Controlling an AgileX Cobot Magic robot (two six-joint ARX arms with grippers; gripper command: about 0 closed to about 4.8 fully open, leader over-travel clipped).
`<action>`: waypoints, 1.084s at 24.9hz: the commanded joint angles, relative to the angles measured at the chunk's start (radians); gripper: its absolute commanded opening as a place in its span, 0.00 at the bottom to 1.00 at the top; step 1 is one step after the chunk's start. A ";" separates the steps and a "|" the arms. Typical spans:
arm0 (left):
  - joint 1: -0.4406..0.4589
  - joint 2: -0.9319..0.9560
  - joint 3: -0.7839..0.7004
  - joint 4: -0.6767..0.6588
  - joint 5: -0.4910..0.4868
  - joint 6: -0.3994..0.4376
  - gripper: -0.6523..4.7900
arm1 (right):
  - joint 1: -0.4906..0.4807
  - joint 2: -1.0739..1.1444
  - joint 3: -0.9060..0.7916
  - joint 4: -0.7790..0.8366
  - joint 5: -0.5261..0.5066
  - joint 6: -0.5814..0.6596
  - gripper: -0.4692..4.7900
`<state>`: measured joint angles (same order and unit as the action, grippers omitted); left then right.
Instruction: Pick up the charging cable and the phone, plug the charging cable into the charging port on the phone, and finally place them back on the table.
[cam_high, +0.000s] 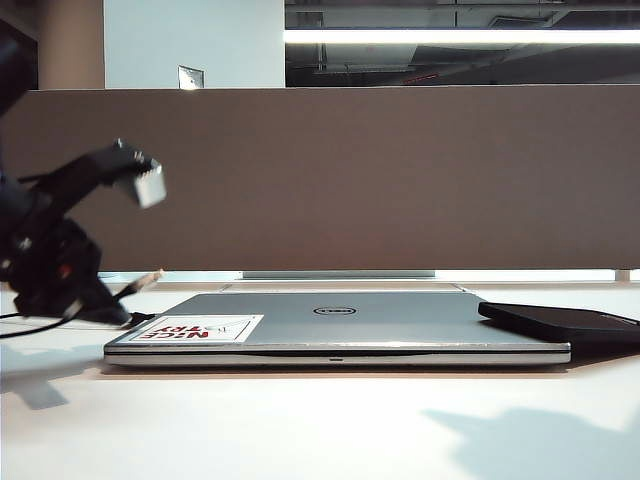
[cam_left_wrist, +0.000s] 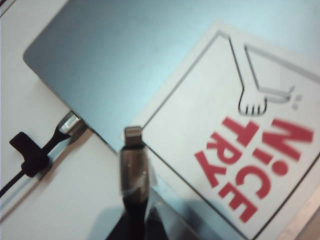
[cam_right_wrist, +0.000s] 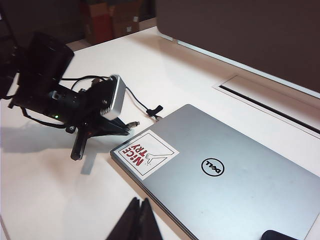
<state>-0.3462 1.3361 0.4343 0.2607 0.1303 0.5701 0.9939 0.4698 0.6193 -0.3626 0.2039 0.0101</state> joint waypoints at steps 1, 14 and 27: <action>-0.045 -0.074 0.024 -0.077 0.004 -0.127 0.11 | 0.000 -0.001 0.007 0.031 0.005 0.018 0.08; -0.175 -0.319 0.026 -0.245 0.004 -0.708 0.11 | -0.029 0.000 0.008 0.021 0.112 0.207 0.08; -0.303 -0.322 0.026 -0.387 0.004 -0.818 0.11 | -0.376 0.000 0.008 -0.087 -0.045 0.356 0.08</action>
<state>-0.6491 1.0161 0.4580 -0.1322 0.1307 -0.2413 0.6445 0.4706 0.6193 -0.4568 0.2111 0.3565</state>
